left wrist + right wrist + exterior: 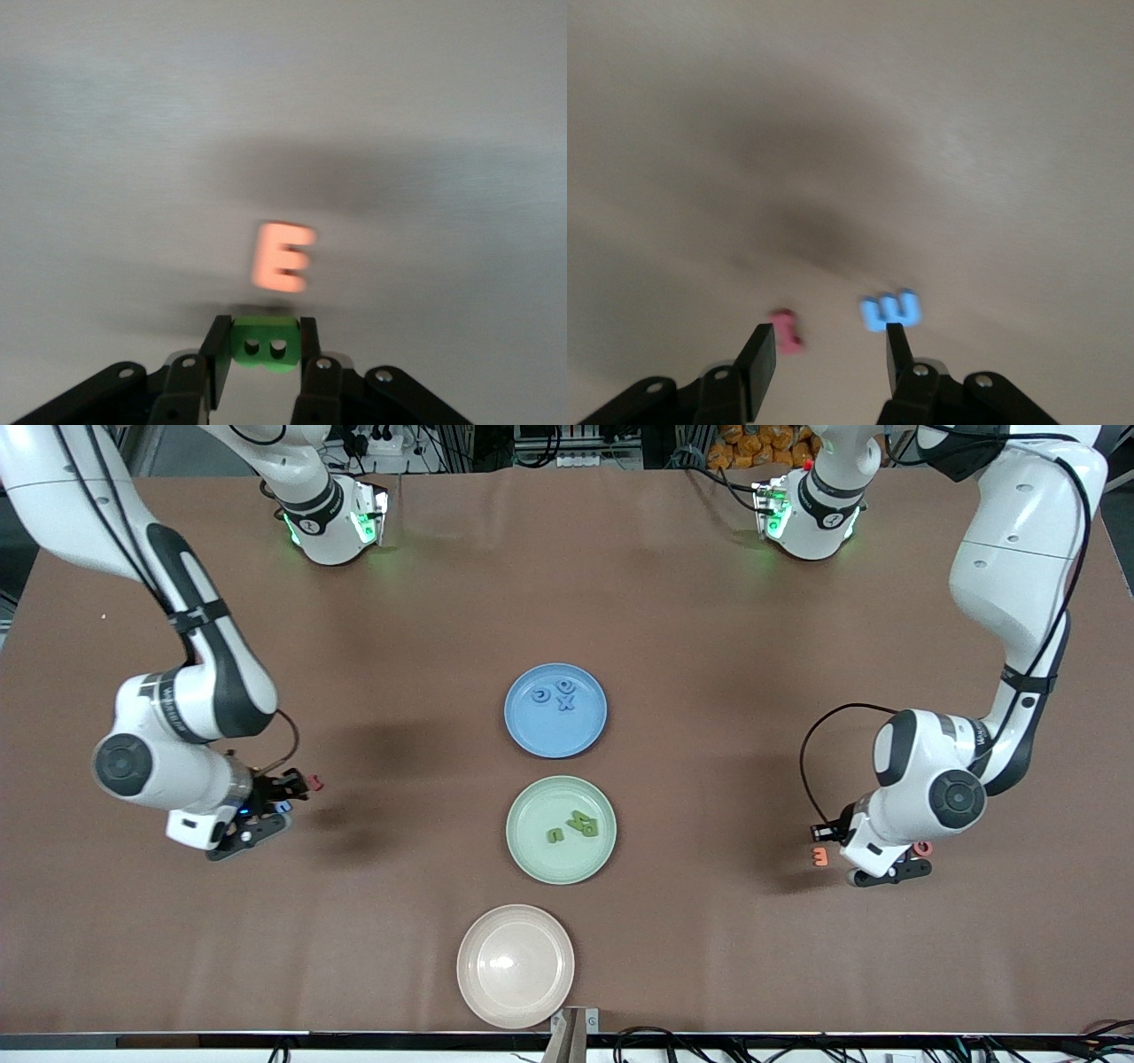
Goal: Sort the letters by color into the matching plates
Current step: 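Drop the B on the green plate while the right gripper grasps blue E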
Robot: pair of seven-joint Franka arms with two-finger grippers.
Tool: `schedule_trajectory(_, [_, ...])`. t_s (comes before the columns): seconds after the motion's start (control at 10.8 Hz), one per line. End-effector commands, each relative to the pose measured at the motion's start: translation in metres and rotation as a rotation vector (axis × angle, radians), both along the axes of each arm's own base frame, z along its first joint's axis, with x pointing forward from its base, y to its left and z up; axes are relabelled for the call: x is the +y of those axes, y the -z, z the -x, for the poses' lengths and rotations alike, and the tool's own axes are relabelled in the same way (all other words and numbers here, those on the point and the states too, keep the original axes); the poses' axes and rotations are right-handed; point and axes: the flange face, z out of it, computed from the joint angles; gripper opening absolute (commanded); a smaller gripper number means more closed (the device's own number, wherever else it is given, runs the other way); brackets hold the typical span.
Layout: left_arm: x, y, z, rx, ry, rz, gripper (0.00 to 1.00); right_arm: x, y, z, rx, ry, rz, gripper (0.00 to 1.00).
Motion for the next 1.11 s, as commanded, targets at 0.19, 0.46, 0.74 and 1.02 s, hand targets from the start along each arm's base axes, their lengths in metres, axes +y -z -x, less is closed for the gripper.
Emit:
schedule_trajectory(0.19, [-0.156, -0.031, 0.015, -0.053, -0.171, 0.024, 0.0, -0.049, 0.044, -0.017, -0.052, -0.187, 0.005, 0.59])
schedule_trajectory(0.46, [-0.259, -0.034, 0.045, -0.147, -0.214, 0.14, 0.0, -0.051, 0.055, -0.016, -0.046, -0.183, -0.005, 0.6])
schedule_trajectory(0.74, [-0.347, -0.024, 0.081, -0.288, -0.285, 0.322, 0.0, -0.046, 0.072, -0.012, -0.039, -0.197, -0.008, 0.6])
schedule_trajectory(1.02, [-0.375, -0.015, 0.099, -0.341, -0.318, 0.362, 0.0, -0.044, 0.076, -0.011, -0.033, -0.202, -0.008, 0.63])
